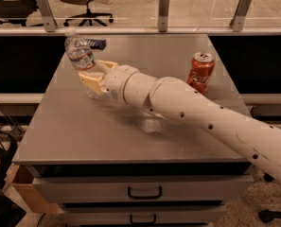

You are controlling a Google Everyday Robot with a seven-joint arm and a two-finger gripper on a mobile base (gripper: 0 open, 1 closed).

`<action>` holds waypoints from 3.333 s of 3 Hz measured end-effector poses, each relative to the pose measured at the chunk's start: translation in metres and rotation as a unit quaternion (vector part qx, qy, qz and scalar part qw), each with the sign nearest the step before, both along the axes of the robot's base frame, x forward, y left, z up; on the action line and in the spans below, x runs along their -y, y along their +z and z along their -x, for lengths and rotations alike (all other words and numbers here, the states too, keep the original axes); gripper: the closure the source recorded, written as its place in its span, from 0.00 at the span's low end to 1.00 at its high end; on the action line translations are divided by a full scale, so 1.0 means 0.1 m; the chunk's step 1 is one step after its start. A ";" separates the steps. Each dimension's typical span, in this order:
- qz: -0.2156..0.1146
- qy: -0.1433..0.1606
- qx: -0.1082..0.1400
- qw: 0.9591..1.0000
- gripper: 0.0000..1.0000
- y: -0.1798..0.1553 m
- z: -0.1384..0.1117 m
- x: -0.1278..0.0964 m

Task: Place water bottle upright

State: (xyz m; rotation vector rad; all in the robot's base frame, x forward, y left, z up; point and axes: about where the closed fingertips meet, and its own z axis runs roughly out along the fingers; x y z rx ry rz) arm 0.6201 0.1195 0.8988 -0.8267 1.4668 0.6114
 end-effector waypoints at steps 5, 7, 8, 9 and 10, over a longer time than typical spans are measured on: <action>-0.033 -0.005 -0.006 0.999 1.00 0.09 -0.14 -0.09; -0.062 -0.043 0.006 0.997 1.00 0.17 -0.15 0.08; -0.062 -0.053 0.011 0.997 1.00 0.17 -0.09 0.18; -0.060 -0.060 0.014 0.996 1.00 0.15 -0.04 0.27; -0.060 -0.067 0.014 0.996 1.00 0.10 0.02 0.36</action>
Offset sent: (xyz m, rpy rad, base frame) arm 0.0118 -0.0431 -0.1319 0.2584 0.3229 0.0257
